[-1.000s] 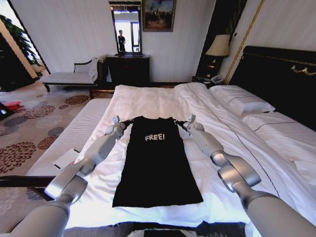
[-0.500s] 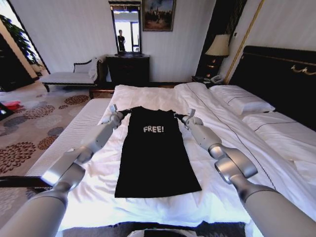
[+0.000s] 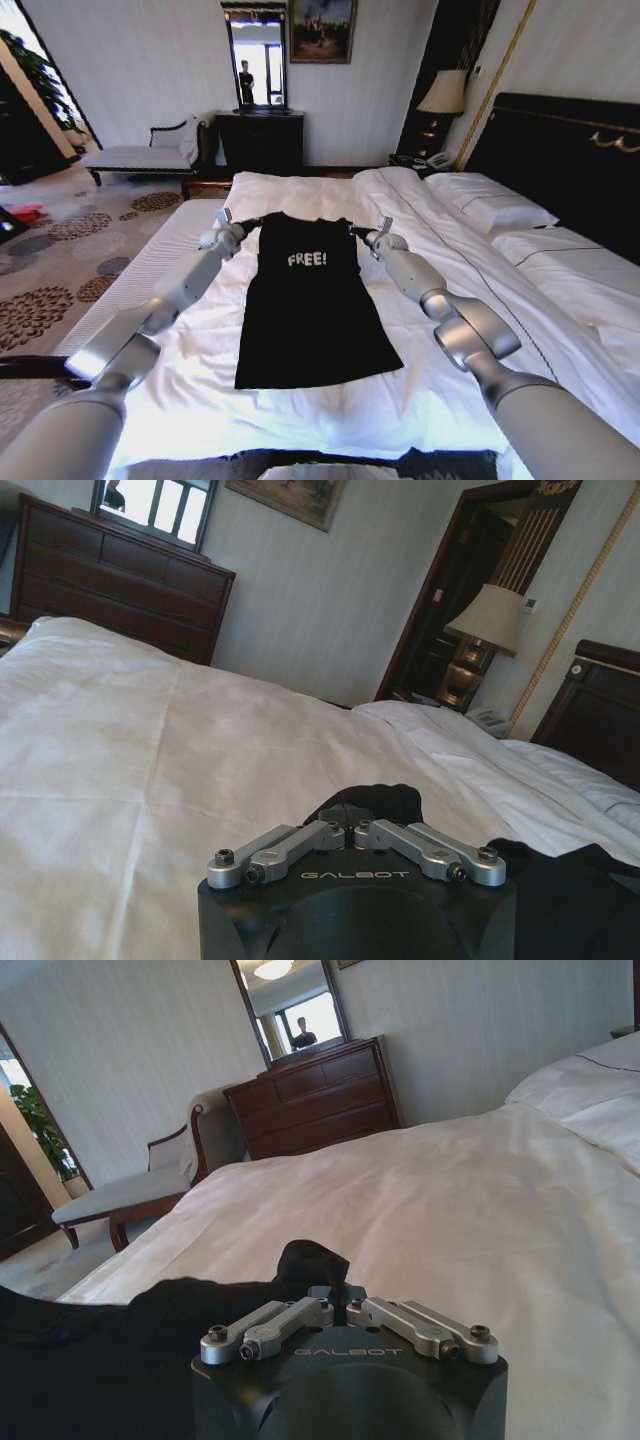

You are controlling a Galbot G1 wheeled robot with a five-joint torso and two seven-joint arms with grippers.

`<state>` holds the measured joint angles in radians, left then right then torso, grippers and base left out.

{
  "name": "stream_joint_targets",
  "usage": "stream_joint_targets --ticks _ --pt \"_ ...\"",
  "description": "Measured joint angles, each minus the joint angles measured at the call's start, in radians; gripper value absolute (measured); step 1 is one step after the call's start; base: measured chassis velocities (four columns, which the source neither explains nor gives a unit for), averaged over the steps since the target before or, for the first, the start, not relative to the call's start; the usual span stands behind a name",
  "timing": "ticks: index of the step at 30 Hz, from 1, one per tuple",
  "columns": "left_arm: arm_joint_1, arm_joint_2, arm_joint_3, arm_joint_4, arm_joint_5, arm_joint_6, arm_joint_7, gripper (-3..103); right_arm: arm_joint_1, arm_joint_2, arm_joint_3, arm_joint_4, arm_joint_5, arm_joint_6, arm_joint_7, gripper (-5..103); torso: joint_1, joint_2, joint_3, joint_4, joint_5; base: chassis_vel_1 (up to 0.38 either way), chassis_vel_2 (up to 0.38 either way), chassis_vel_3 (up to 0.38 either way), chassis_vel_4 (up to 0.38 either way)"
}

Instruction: Fold the clothes on the bed.

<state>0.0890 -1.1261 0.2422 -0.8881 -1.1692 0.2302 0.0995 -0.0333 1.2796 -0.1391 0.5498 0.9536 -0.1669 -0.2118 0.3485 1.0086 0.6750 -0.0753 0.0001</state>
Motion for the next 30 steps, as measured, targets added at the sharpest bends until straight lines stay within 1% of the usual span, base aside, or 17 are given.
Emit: stream_joint_targets --ticks 3,4,8,9,13,14,17,18,19,22,23,25,27,28,30 --pt "0.043 0.025 -0.025 -0.078 -0.003 -0.001 -0.014 0 -0.055 -0.055 -0.001 0.106 0.018 0.000 0.005 1 0.000 0.000 0.000 0.0004 0.0000 0.000 0.000 0.000 0.000" --pt "0.043 0.025 -0.025 -0.078 -0.003 -0.001 -0.014 0 -0.055 -0.055 -0.001 0.106 0.018 0.000 0.005 1 0.000 0.000 0.000 0.0004 0.0000 0.000 0.000 0.000 0.000" --pt "0.117 0.065 -0.080 -0.215 -0.022 -0.002 -0.046 0 -0.143 -0.151 0.019 0.271 0.021 0.011 0.025 1 0.000 0.000 0.000 -0.0001 0.0002 0.000 0.000 0.000 0.000" --pt "0.117 0.065 -0.080 -0.215 -0.022 -0.002 -0.046 0 -0.143 -0.151 0.019 0.271 0.021 0.011 0.025 1 0.000 0.000 0.000 -0.0001 0.0002 0.000 0.000 0.000 0.000" --pt "0.179 0.099 -0.125 -0.347 -0.044 -0.001 -0.073 0 -0.215 -0.233 0.030 0.411 0.020 0.021 0.034 1 0.000 0.000 0.000 -0.0001 0.0000 0.000 0.000 0.000 0.000" --pt "0.179 0.099 -0.125 -0.347 -0.044 -0.001 -0.073 0 -0.215 -0.233 0.030 0.411 0.020 0.021 0.034 1 0.000 0.000 0.000 -0.0001 0.0000 0.000 0.000 0.000 0.000" --pt "0.231 0.135 -0.137 -0.455 -0.052 0.002 -0.086 0 -0.289 -0.283 0.039 0.519 0.013 0.028 0.050 1 0.000 0.000 0.000 0.0000 0.0000 0.000 0.000 0.000 0.000" --pt "0.246 0.145 -0.141 -0.481 -0.053 0.002 -0.090 0 -0.307 -0.293 0.040 0.545 0.012 0.029 0.056 1 0.000 0.000 0.000 -0.0002 0.0001 0.000 0.000 0.000 0.000" --pt "0.246 0.145 -0.141 -0.481 -0.053 0.002 -0.090 0 -0.307 -0.293 0.040 0.545 0.012 0.029 0.056 1 0.000 0.000 0.000 -0.0002 0.0001 0.000 0.000 0.000 0.000" --pt "0.305 0.177 -0.159 -0.555 -0.055 0.004 -0.099 0 -0.356 -0.319 0.042 0.622 0.004 0.034 0.076 1 0.000 0.000 0.000 0.0000 0.0000 0.000 0.000 0.000 0.000" --pt "0.305 0.177 -0.159 -0.555 -0.055 0.004 -0.099 0 -0.356 -0.319 0.042 0.622 0.004 0.034 0.076 1 0.000 0.000 0.000 0.0000 0.0000 0.000 0.000 0.000 0.000" --pt "0.368 0.208 -0.184 -0.614 -0.054 0.005 -0.104 0 -0.385 -0.337 0.042 0.678 0.004 0.035 0.094 1 0.000 0.000 0.000 -0.0002 0.0000 0.000 0.000 0.000 0.000" --pt "0.445 0.237 -0.222 -0.671 -0.052 0.009 -0.109 0 -0.410 -0.353 0.047 0.730 0.007 0.035 0.118 1 0.000 0.000 0.000 0.0005 -0.0003 0.000 0.000 0.000 0.000" --pt "0.445 0.237 -0.222 -0.671 -0.052 0.009 -0.109 0 -0.410 -0.353 0.047 0.730 0.007 0.035 0.118 1 0.000 0.000 0.000 0.0005 -0.0003 0.000 0.000 0.000 0.000" --pt "0.510 0.262 -0.257 -0.720 -0.052 0.011 -0.114 0 -0.439 -0.372 0.060 0.780 0.018 0.032 0.140 1 0.000 0.000 0.000 0.0007 -0.0002 0.000 0.000 0.000 0.000"
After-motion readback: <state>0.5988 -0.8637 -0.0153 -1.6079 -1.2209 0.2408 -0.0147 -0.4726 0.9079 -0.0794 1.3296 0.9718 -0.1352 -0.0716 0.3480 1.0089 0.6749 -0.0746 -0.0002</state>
